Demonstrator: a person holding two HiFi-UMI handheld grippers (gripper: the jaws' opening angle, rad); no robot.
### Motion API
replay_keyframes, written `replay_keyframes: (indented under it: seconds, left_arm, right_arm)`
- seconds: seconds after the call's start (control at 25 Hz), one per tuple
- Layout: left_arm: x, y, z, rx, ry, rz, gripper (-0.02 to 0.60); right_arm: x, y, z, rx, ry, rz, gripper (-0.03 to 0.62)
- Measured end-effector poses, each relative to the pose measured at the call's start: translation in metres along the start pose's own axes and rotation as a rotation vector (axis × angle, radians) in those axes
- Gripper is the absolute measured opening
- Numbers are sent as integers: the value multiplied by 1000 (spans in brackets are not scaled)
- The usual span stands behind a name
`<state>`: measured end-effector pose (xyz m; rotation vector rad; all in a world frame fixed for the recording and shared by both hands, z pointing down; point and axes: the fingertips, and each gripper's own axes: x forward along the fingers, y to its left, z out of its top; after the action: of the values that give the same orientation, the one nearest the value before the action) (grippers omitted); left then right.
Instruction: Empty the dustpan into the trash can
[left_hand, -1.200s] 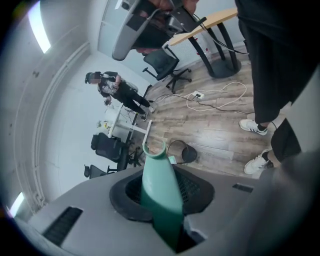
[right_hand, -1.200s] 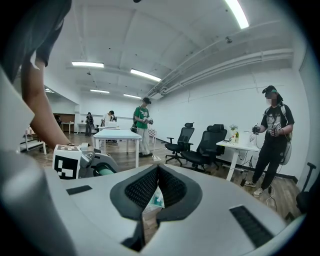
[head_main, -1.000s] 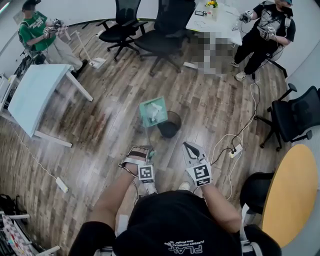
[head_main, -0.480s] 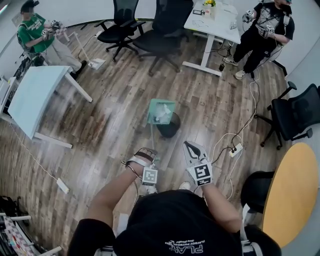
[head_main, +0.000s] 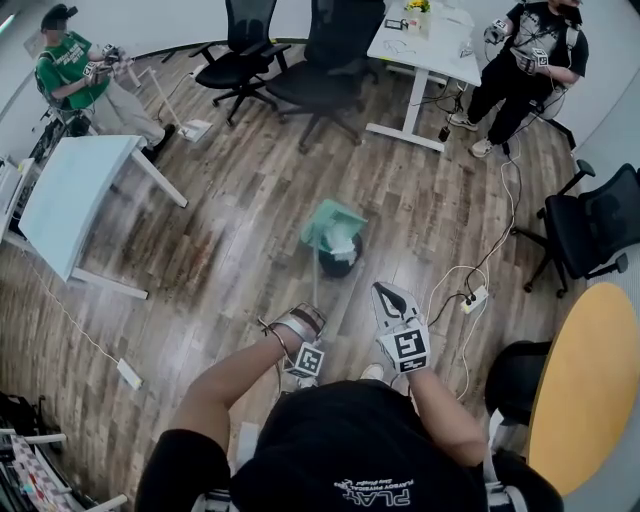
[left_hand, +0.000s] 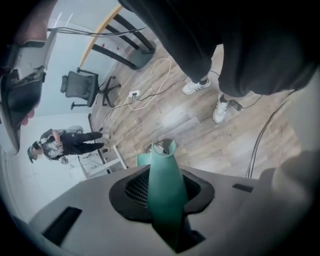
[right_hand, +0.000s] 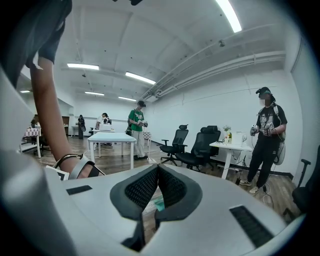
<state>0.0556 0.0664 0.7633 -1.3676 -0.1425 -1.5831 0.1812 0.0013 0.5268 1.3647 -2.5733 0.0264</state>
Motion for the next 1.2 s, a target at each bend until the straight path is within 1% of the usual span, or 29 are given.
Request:
replay_keyframes:
  seconds: [0.16,0.24,0.36,0.56,0.8,1.08,1.2]
  left_arm:
    - [0,-13,-2,146,6,-17,104]
    - [-3,-16,-5,179,15,-26,106]
    - [-1,-19,-5,197,14,-25,106]
    - [-5,-18,-7,190,17,-34,106]
    - [2,-22,-3,177,5,-22,106]
    - [-2,-14,-3,116,-10,-19,106]
    - [-10,-5,-7,56,-11,-19,106]
  right_arm:
    - [-1,0,-2,6,1,-2,23]
    - [-1,1,-4,8,3,0,23]
    - [2,3,-4,9,2,7,23]
    - [4,6,-4,10,1,20,23]
    - [4,8,-7,3,14,21,23]
    - [2,10,-8,-1,19,19,23]
    - [1,10,-8,0,20,15,23]
